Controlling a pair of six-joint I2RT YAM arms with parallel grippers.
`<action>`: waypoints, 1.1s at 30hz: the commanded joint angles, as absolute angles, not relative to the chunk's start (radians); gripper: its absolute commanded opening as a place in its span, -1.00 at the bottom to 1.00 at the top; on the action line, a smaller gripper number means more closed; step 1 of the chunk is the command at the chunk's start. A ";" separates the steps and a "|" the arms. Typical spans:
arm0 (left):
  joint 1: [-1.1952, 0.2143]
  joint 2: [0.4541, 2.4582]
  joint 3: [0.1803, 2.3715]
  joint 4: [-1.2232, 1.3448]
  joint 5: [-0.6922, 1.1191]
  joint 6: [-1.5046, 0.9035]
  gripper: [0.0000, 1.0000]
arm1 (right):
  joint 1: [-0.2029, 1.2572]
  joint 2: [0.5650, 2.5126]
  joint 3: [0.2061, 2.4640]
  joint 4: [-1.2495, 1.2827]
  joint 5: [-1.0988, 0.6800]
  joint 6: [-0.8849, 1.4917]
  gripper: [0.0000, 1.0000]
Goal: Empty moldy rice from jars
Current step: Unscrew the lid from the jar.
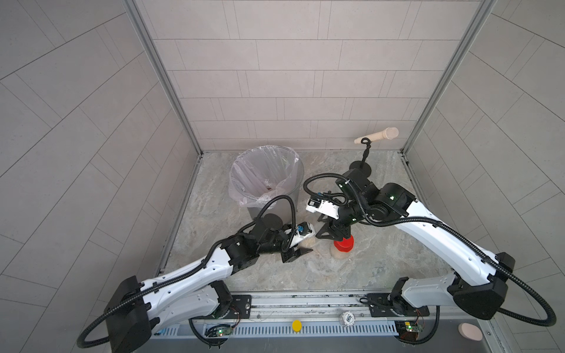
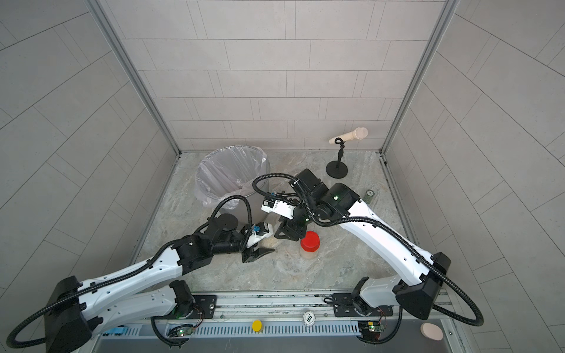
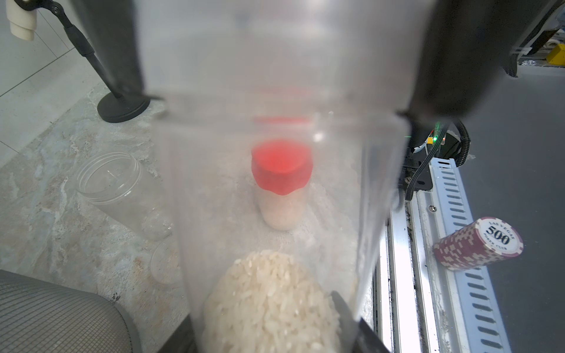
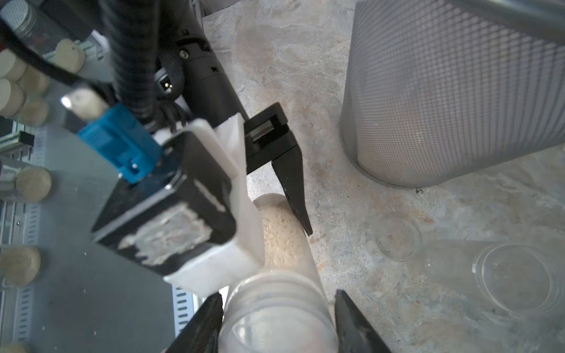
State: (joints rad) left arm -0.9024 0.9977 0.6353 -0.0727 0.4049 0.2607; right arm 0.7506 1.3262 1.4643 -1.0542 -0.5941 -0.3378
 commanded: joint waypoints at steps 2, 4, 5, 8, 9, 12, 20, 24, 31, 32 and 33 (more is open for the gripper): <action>-0.881 0.982 0.654 0.053 0.400 0.213 -0.43 | 0.738 1.292 1.424 -1.131 -0.633 -0.538 0.00; -0.880 0.990 0.656 0.057 0.400 0.210 -0.44 | 0.724 1.295 1.423 -1.132 -0.647 -0.554 0.04; -0.881 0.996 0.657 0.060 0.398 0.209 -0.44 | 0.718 1.295 1.423 -1.135 -0.655 -0.562 0.05; -0.881 1.003 0.664 0.063 0.393 0.209 -0.43 | 0.712 1.291 1.420 -1.131 -0.651 -0.572 0.13; -0.881 1.005 0.667 0.063 0.392 0.209 -0.44 | 0.712 1.289 1.419 -1.128 -0.649 -0.575 0.15; -0.881 1.009 0.674 0.066 0.386 0.210 -0.44 | 0.707 1.275 1.406 -1.103 -0.641 -0.575 0.29; -0.881 1.020 0.672 0.084 0.379 0.205 -0.43 | 0.697 1.204 1.355 -1.006 -0.588 -0.551 0.59; -0.881 1.019 0.665 0.093 0.375 0.202 -0.43 | 0.654 1.163 1.333 -0.968 -0.574 -0.511 0.63; -0.881 0.997 0.658 0.094 0.367 0.204 -0.41 | 0.616 1.061 1.264 -0.906 -0.524 -0.385 0.67; -0.881 0.996 0.658 0.094 0.367 0.206 -0.41 | 0.615 1.041 1.250 -0.877 -0.498 -0.335 0.67; -0.881 0.994 0.657 0.092 0.367 0.208 -0.41 | 0.612 1.020 1.241 -0.841 -0.459 -0.252 0.69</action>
